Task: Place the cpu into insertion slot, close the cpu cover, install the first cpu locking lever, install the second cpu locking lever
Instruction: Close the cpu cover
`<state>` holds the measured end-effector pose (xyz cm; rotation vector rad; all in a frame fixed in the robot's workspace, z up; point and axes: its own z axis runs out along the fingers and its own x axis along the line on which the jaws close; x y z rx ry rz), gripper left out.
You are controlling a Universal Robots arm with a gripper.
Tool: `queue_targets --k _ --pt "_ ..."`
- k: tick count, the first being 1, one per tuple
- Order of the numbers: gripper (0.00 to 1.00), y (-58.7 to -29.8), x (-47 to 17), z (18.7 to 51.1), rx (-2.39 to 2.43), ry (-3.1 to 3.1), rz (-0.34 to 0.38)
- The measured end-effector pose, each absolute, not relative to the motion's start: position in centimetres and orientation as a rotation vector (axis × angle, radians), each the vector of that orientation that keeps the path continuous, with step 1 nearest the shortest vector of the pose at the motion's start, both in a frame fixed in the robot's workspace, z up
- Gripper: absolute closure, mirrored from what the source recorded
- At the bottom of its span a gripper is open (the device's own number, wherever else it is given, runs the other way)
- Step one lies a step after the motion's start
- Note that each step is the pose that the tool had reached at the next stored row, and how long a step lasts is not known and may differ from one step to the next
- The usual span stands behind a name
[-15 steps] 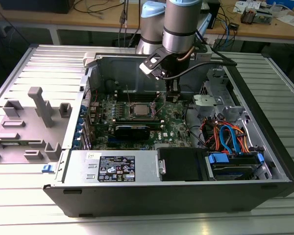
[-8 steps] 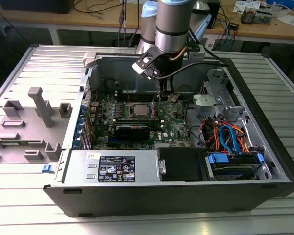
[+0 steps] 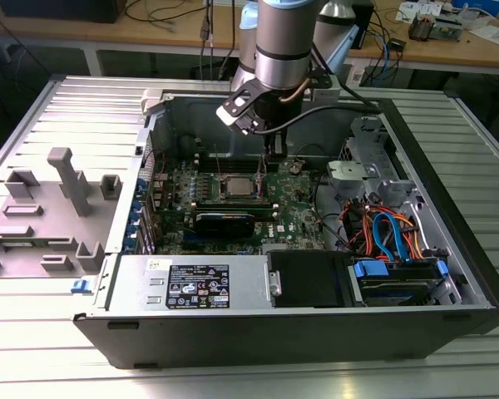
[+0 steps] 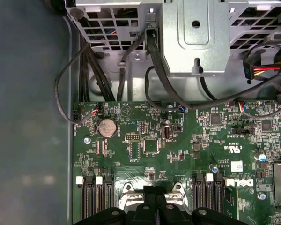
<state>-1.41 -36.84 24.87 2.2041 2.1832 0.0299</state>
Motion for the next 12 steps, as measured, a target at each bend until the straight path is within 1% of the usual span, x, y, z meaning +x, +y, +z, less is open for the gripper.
queue_targets --k 12 --pt "0.89 -36.84 -1.74 24.87 2.204 2.183 0.030"
